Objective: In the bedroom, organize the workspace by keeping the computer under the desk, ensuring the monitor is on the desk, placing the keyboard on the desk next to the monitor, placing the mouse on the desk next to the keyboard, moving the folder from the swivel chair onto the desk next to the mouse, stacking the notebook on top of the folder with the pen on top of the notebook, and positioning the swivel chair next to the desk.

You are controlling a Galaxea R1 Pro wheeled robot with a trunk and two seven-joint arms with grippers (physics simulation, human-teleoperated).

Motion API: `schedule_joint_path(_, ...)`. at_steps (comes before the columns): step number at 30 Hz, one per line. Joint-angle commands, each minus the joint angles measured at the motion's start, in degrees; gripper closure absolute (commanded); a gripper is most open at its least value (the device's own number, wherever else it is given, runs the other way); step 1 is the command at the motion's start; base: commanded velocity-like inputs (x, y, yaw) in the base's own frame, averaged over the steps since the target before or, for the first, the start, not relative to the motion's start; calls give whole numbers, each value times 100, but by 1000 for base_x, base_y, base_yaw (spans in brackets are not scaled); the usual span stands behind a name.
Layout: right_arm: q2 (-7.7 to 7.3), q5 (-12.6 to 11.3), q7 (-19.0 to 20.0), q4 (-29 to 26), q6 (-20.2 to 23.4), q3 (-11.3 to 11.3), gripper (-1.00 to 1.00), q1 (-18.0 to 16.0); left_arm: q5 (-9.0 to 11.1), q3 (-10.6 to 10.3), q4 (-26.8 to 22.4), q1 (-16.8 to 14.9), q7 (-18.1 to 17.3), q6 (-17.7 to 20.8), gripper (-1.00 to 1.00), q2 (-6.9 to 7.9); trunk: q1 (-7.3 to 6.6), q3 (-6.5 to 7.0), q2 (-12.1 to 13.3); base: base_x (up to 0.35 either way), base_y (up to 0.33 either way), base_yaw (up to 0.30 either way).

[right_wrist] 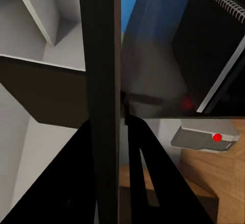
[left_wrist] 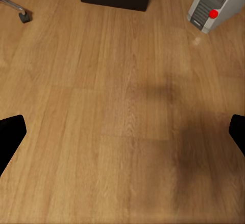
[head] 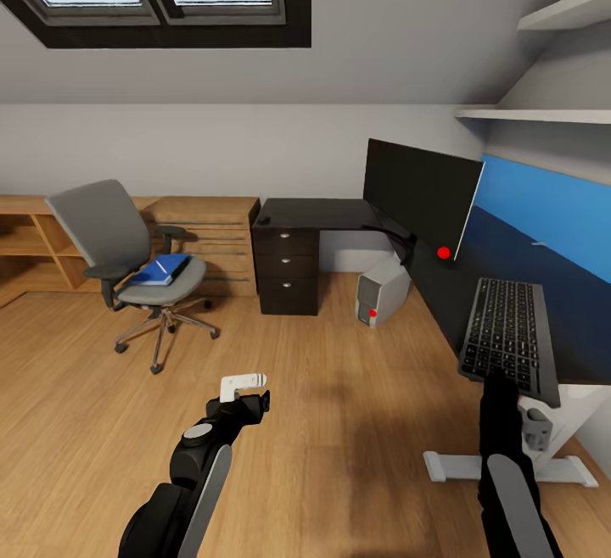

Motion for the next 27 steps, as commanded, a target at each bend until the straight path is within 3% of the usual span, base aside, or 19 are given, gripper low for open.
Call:
schedule_joint_path(1, 8, -57, 14, -17, -13, -1, 100, 6, 61, -6, -6, -4, 52, 18, -100, 1, 0, -6, -3, 0, 0, 0)
schedule_joint_path(10, 63, -56, 24, -264, -10, 11, 100, 185, 61, -6, 3, -4, 54, 17, -100, 8, 0, -6, -3, -1, -1, 0)
schedule_joint_path(17, 76, -57, 14, -292, -15, 34, 100, 210, 50, -8, 116, -4, 61, 11, -100, 9, 0, 14, -3, -227, -201, 0)
schedule_joint_path(27, 86, -57, 14, -270, -11, 34, 100, 210, 52, -10, 117, -4, 61, 10, -100, 9, 0, 98, -3, -300, -70, 0)
